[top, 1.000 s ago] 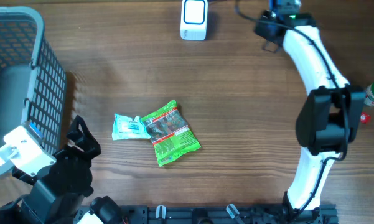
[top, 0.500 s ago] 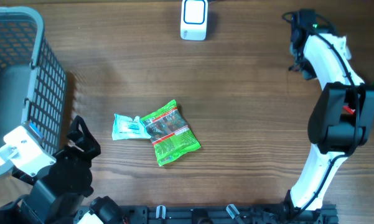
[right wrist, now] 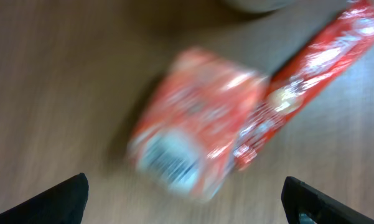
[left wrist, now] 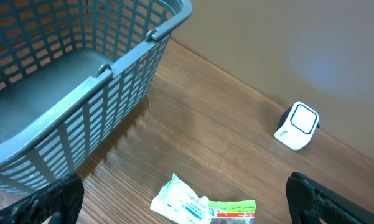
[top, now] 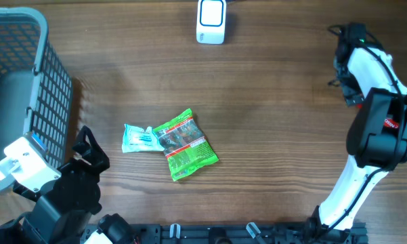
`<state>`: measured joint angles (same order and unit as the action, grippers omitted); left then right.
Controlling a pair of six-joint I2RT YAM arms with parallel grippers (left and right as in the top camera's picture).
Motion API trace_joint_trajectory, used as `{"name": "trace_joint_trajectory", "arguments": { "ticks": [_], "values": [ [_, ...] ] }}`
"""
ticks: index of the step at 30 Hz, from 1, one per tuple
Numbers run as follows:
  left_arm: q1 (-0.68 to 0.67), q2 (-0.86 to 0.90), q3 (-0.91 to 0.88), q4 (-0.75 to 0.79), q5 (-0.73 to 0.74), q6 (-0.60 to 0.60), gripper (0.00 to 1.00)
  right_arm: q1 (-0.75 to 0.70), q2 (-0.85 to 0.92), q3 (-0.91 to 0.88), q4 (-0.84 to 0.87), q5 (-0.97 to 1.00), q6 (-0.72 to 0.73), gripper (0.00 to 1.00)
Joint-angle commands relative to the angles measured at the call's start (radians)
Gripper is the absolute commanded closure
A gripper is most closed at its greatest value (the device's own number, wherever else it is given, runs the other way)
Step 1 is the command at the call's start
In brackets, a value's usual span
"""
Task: Scan the item barcode
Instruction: 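Reach the right gripper to the green bag and grasp it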
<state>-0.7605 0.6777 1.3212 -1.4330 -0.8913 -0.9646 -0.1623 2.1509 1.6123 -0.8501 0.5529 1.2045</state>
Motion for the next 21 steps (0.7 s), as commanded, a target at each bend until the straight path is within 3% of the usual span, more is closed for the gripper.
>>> {"name": "trace_joint_trajectory", "arguments": {
  "ticks": [1, 4, 6, 7, 9, 11, 16, 21],
  "values": [
    [-0.007, 0.006, -0.006, 0.000, -0.006, -0.012, 0.00, 0.115, -0.140, 0.057, 0.005, -0.058, -0.126, 0.00],
    [-0.007, 0.006, -0.006, 0.000, -0.006, -0.012, 0.00, 0.211, -0.251, 0.058, 0.045, -0.208, -0.416, 0.00],
    [-0.007, 0.006, -0.006, 0.000, -0.006, -0.012, 0.00, 0.266, -0.281, 0.058, 0.061, -0.441, -0.676, 0.00],
    [-0.007, 0.006, -0.006, 0.000, -0.006, -0.012, 0.00, 0.300, -0.285, 0.058, 0.048, -0.685, -0.850, 0.00],
    [-0.007, 0.006, -0.006, 0.000, -0.006, -0.012, 0.00, 0.341, -0.276, 0.045, 0.000, -1.015, -1.033, 0.00],
    [-0.007, 0.006, -0.006, 0.000, -0.006, -0.012, 0.00, 0.383, -0.268, -0.002, -0.063, -1.185, -1.151, 0.00],
    [-0.007, 0.006, -0.006, 0.000, -0.006, -0.012, 0.00, 0.449, -0.267, -0.164, -0.019, -1.179, -1.173, 0.00],
    [-0.007, 0.006, -0.006, 0.000, -0.006, -0.012, 0.00, 0.528, -0.260, -0.378, 0.171, -1.384, -1.131, 0.00]
  ]
}}
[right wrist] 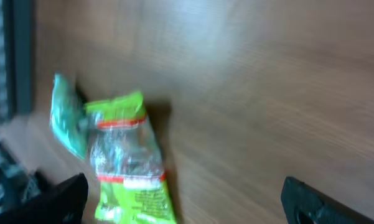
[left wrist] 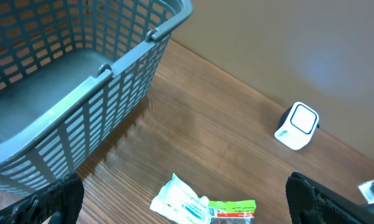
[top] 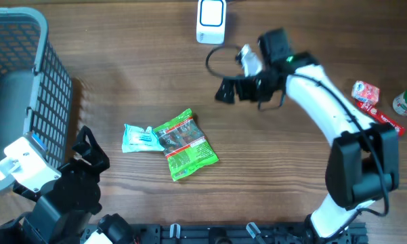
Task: Scan the item barcode
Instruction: 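Reach the right gripper to the green bag and grasp it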
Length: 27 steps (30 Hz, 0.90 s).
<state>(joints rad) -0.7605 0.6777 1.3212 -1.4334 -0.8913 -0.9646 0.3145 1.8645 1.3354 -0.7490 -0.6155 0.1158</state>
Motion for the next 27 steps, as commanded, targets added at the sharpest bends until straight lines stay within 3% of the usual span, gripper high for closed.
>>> {"name": "trace_joint_trajectory", "arguments": {
  "ticks": [1, 6, 11, 19, 21, 22, 23, 24, 27],
  "values": [
    [-0.007, 0.006, -0.006, 0.000, -0.006, -0.012, 0.00, 0.063, 0.027, -0.119, 0.094, -0.223, -0.034, 0.00],
    [-0.007, 0.006, -0.006, 0.000, -0.006, -0.012, 0.00, 0.173, 0.037, -0.173, 0.214, -0.212, 0.056, 0.00],
    [-0.007, 0.006, -0.006, 0.000, -0.006, -0.012, 0.00, 0.320, 0.125, -0.172, 0.320, 0.006, 0.211, 0.00],
    [-0.007, 0.006, -0.006, 0.000, -0.006, -0.012, 0.00, 0.440, 0.286, -0.172, 0.310, 0.058, 0.334, 0.02],
    [-0.007, 0.006, -0.006, 0.000, -0.006, -0.012, 0.00, 0.439, 0.286, -0.172, 0.303, 0.040, 0.339, 0.28],
    [-0.007, 0.006, -0.006, 0.000, -0.006, -0.012, 0.00, 0.440, 0.286, -0.172, 0.295, 0.031, 0.338, 0.51],
    [-0.007, 0.006, -0.006, 0.000, -0.006, -0.012, 0.00, 0.439, 0.286, -0.172, 0.277, 0.033, 0.340, 0.89],
    [-0.007, 0.006, -0.006, 0.000, -0.006, -0.012, 0.00, 0.438, 0.286, -0.172, 0.257, 0.046, 0.346, 0.96],
    [-0.007, 0.006, -0.006, 0.000, -0.006, -0.012, 0.00, 0.437, 0.286, -0.172, 0.212, 0.085, 0.376, 0.96]
  ]
}}
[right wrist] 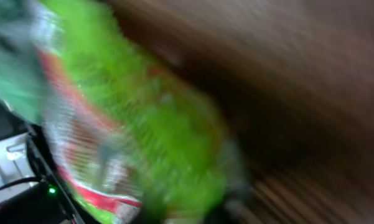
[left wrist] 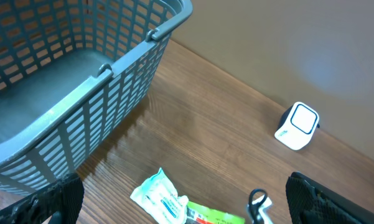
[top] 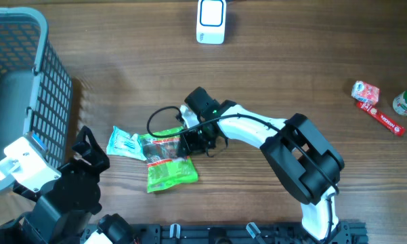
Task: Scan the item barcode
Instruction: 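Reach the right gripper to the green bag and grasp it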
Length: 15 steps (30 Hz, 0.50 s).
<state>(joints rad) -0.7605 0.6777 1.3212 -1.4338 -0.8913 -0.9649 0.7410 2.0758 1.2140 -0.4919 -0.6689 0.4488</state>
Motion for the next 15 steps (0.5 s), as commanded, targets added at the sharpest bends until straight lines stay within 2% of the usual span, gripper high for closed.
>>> {"name": "trace_joint_trajectory", "arguments": {
  "ticks": [1, 4, 6, 7, 8, 9, 10, 15],
  "values": [
    [-0.007, 0.006, -0.006, 0.000, -0.006, -0.012, 0.00, 0.008, 0.073, -0.050, -0.045, 0.138, 0.029, 0.96],
    [-0.007, 0.006, -0.006, 0.001, -0.006, -0.012, 0.00, -0.013, 0.037, -0.031, -0.072, 0.147, -0.008, 0.96],
    [-0.007, 0.006, -0.006, 0.001, -0.006, -0.012, 0.00, -0.045, -0.041, 0.000, -0.138, 0.222, -0.015, 0.96],
    [-0.007, 0.006, -0.006, 0.001, -0.006, -0.012, 0.00, -0.058, -0.076, 0.005, -0.156, 0.246, -0.024, 0.92],
    [-0.007, 0.006, -0.006, 0.001, -0.006, -0.012, 0.00, -0.069, -0.111, 0.005, -0.171, 0.260, -0.031, 0.52],
    [-0.007, 0.006, -0.006, 0.001, -0.006, -0.012, 0.00, -0.080, -0.140, 0.005, -0.185, 0.272, -0.032, 0.18],
    [-0.007, 0.006, -0.006, 0.001, -0.006, -0.012, 0.00, -0.086, -0.158, 0.005, -0.194, 0.273, -0.040, 0.00],
    [-0.007, 0.006, -0.006, 0.001, -0.006, -0.012, 0.00, -0.095, -0.168, 0.001, -0.181, 0.272, -0.120, 0.00]
  ]
}}
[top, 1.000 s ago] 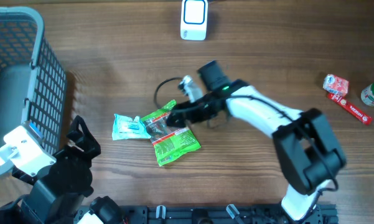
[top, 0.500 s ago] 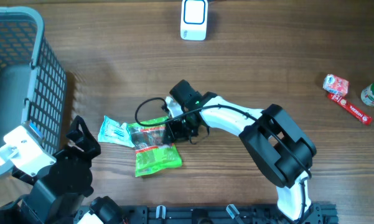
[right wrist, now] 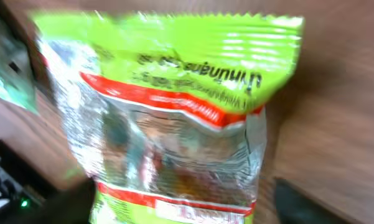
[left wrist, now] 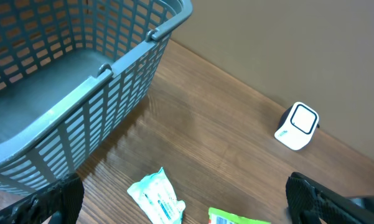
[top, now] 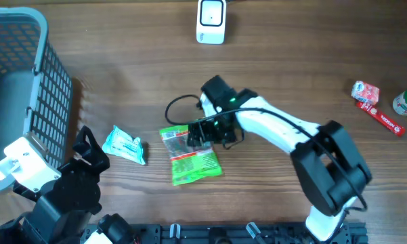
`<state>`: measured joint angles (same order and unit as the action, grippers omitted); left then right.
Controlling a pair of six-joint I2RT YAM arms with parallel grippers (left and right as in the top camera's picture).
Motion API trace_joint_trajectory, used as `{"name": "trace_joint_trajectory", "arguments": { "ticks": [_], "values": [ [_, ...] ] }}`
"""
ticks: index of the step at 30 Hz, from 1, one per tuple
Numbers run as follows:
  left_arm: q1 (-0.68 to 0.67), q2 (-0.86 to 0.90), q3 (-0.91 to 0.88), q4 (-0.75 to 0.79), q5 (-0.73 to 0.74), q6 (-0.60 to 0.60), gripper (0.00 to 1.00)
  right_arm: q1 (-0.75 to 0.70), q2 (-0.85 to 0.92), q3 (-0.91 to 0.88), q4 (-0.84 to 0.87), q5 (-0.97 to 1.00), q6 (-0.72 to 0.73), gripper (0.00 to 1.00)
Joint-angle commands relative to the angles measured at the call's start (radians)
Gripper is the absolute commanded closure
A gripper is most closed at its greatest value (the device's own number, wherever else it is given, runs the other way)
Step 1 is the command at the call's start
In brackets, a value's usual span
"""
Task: Scan the item barcode
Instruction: 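Reach the right gripper to the green bag and grasp it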
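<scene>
A green snack bag (top: pixel 193 159) with a clear window lies flat on the wooden table, just below its centre. My right gripper (top: pixel 198 134) is down at the bag's far end. In the right wrist view the bag (right wrist: pixel 168 124) fills the frame and runs between the wide-apart fingers of that gripper (right wrist: pixel 183 205), which is open. The white scanner (top: pixel 211 20) stands at the far edge and also shows as the scanner (left wrist: pixel 297 126) in the left wrist view. My left gripper (top: pixel 88 154) hangs open at the near left, holding nothing.
A teal and white packet (top: pixel 125 145) lies left of the bag. A grey mesh basket (top: pixel 51 74) fills the far left. At the right edge lie a red box (top: pixel 366 91), a red stick pack (top: pixel 384 122) and a green-capped bottle.
The green bag has shifted right and turned upright, now apart from the teal packet. My right gripper moved right with it. The left arm has not moved.
My right gripper was over the red items at the far right, with the green bag and teal packet touching mid-table. Then it was near the scanner, then down on the bag, both packs shifted left. Now the bag lies right of the packet under the gripper.
</scene>
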<state>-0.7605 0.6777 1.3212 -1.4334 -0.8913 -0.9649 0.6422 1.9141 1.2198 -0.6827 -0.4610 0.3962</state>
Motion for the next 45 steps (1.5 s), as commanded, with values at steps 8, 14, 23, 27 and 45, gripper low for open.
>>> {"name": "trace_joint_trajectory", "arguments": {
  "ticks": [8, 14, 23, 27, 45],
  "values": [
    [-0.007, 0.006, -0.006, 0.000, -0.006, -0.012, 0.00, -0.025, 0.011, -0.018, 0.075, 0.073, -0.138, 0.00],
    [-0.007, 0.006, -0.006, 0.000, -0.006, -0.012, 0.00, -0.080, 0.013, -0.018, 0.097, 0.037, -0.225, 0.00],
    [-0.007, 0.006, -0.006, 0.000, -0.006, -0.012, 0.00, -0.043, 0.204, -0.018, 0.087, -0.175, -0.240, 0.00],
    [-0.007, 0.006, -0.006, 0.000, -0.006, -0.012, 0.00, 0.007, 0.312, -0.015, 0.044, -0.227, -0.246, 0.00],
    [-0.007, 0.006, -0.006, 0.000, -0.006, -0.012, 0.00, -0.087, 0.282, 0.186, -0.285, -0.461, -0.202, 0.96]
  ]
}}
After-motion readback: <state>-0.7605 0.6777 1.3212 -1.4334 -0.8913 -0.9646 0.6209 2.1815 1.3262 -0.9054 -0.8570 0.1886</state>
